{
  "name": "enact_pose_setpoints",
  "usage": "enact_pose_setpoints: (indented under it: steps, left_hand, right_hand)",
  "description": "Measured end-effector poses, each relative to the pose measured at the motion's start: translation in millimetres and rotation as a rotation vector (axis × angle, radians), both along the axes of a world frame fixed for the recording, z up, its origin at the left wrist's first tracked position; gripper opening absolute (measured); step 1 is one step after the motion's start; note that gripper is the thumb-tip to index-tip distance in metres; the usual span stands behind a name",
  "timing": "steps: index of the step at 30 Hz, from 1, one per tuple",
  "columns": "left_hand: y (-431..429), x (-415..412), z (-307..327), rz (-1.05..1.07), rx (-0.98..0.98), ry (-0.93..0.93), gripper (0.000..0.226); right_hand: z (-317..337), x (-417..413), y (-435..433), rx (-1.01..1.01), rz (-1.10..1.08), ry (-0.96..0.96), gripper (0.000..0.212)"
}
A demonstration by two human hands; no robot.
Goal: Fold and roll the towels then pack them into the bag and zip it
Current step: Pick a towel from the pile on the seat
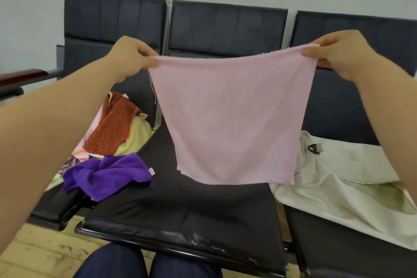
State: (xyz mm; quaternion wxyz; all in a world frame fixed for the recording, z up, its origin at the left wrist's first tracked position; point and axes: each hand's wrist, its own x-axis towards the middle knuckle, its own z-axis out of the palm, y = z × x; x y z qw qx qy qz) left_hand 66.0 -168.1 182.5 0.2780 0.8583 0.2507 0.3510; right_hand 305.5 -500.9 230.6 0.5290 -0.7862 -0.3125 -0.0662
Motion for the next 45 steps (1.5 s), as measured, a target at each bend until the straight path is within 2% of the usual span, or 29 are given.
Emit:
enact_pose_setpoints:
  steps: [4, 8, 11, 14, 20, 24, 27, 31, 34, 35, 37, 39, 41, 43, 45]
  left_hand:
    - [3, 5, 0, 0.039, 0.035, -0.106, 0.024]
    - [11, 9, -1, 0.008, -0.148, -0.248, 0.021]
    - [14, 12, -6, -0.003, -0.215, -0.269, 0.021]
    - [16, 12, -8, 0.021, -0.256, -0.282, 0.024]
    - [19, 12, -7, 0.072, -0.262, -0.295, 0.022]
    - [17, 12, -1, 0.002, -0.447, -0.355, 0.026]
    - [19, 12, 0, -0.066, -0.589, -0.318, 0.025]
    - [11, 17, 0, -0.037, -0.792, -0.237, 0.027]
    - [-14, 31, 3, -0.030, -0.895, -0.219, 0.016]
    - [-26, 37, 5, -0.055, -0.921, -0.227, 0.012]
    - [-47, 50, 7, -0.105, -0.927, -0.247, 0.009]
    - [-68, 61, 8, -0.190, -0.952, -0.308, 0.012]
    - [-86, 71, 9, -0.282, -0.920, -0.326, 0.008]
    - [-97, 72, 13, -0.281, -0.836, -0.352, 0.009]
    - [-100, 67, 19, -0.284, -0.797, -0.376, 0.020]
  right_hand:
    - [1, 3, -6, -0.007, 0.064, 0.026, 0.017]
    - [-7, 5, -1, 0.074, 0.184, 0.190, 0.007]
    - [-16, 7, 8, 0.108, 0.199, 0.235, 0.007]
    - [-20, 7, 15, 0.034, 0.191, 0.222, 0.010]
    - [-19, 3, 17, 0.012, 0.250, 0.269, 0.012]
    - [-24, -1, 19, 0.152, 0.326, 0.309, 0.013]
    - [-30, 3, 28, 0.266, 0.236, 0.421, 0.018]
    - [-40, 6, 54, 0.171, -0.008, 0.540, 0.008]
    - [-44, -7, 87, 0.155, -0.082, 0.483, 0.025]
    - [-44, -15, 100, 0.149, -0.088, 0.442, 0.024]
    - [-42, -41, 125, 0.069, -0.078, 0.302, 0.005]
    - [-41, -69, 145, -0.012, -0.048, 0.098, 0.026]
    - [-46, -90, 159, 0.027, 0.011, -0.023, 0.032]
    - [-47, -101, 164, 0.119, 0.047, -0.026, 0.043]
    - [-42, -105, 162, 0.231, 0.068, 0.066, 0.046]
